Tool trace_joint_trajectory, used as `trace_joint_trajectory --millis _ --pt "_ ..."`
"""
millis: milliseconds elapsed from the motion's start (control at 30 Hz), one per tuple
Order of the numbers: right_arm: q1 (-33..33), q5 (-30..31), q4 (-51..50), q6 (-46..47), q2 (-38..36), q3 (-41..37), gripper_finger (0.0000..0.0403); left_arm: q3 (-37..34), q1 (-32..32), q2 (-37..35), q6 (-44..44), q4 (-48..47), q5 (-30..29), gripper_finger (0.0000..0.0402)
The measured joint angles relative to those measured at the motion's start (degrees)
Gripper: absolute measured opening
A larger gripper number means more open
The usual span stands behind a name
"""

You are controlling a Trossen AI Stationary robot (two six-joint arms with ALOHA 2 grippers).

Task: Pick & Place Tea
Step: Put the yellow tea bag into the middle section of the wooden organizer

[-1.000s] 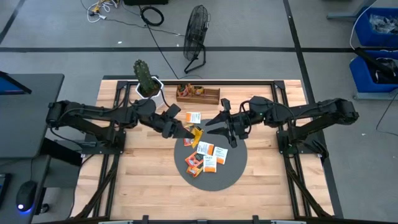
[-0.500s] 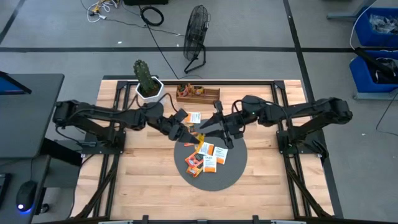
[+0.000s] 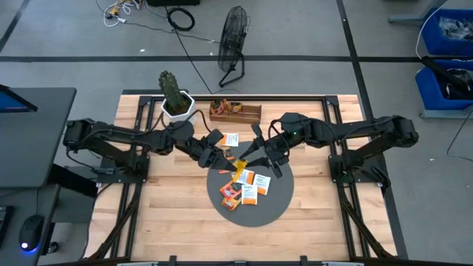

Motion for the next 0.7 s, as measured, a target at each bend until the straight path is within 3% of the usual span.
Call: trace_joint_trajectory --millis 333,433,600,700 --pt "0.00 -0.49 2.51 0.96 0.00 0.00 0.0132 0.00 0.02 -0.01 0.13 0.06 -0.04 0.0013" --pt "0.00 -1.07 2.52 0.96 0.00 0.00 0.0104 0.00 0.00 -0.01 0.11 0.04 0.02 0.0012" --pt "-0.04 -1.05 2.57 0.96 0.00 0.00 0.0021 0.00 0.02 -0.01 0.09 0.05 0.04 0.0014" --pt "-0.02 -1.09 2.57 1.59 0.00 -0.02 0.0008 0.00 0.02 -0.01 0.07 0.06 0.04 0.0013"
